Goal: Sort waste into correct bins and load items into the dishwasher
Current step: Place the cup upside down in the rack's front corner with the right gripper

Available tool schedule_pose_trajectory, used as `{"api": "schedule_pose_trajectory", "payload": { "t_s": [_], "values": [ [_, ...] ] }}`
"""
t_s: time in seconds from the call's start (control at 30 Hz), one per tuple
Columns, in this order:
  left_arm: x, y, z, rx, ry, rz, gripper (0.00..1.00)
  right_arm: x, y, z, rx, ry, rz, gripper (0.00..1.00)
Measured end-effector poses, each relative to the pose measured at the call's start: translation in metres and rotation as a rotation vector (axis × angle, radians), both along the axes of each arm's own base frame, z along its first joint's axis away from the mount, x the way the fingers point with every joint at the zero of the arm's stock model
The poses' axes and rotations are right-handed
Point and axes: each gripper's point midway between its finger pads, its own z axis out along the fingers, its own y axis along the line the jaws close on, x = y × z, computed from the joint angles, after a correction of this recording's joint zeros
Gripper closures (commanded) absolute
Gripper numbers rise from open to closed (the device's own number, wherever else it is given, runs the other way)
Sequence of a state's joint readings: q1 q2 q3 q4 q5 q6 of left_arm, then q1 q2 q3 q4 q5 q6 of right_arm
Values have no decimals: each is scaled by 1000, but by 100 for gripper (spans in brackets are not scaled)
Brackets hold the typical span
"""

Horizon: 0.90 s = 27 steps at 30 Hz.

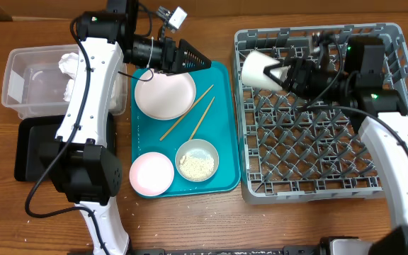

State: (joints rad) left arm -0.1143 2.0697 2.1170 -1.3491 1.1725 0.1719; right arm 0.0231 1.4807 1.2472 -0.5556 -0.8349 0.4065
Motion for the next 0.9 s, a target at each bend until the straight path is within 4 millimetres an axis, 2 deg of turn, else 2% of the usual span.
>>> {"api": "schedule_pose_trajectory", "payload": {
  "t_s": [0.1,0.3,0.37,0.47,0.7,0.9],
  "values": [
    [17,8,-16,116,-32,64,27,-24,-5,-6,-88,83,-60,53],
    [41,31,-43,324,-48,193,28,-95,-10,-8,-265,221,-138,53],
    [46,39,-50,384,-53,227,28,-122,-13,-19,-335,318,-156,53],
    [52,50,-59,462,-58,268,28,-148,-13,-36,-426,432,-166,53],
    [59,67,-70,574,-68,325,28,-185,-16,-67,-620,625,-216,52],
    [61,72,-72,604,-71,340,28,-182,-21,-86,-711,696,-276,52]
  ]
}}
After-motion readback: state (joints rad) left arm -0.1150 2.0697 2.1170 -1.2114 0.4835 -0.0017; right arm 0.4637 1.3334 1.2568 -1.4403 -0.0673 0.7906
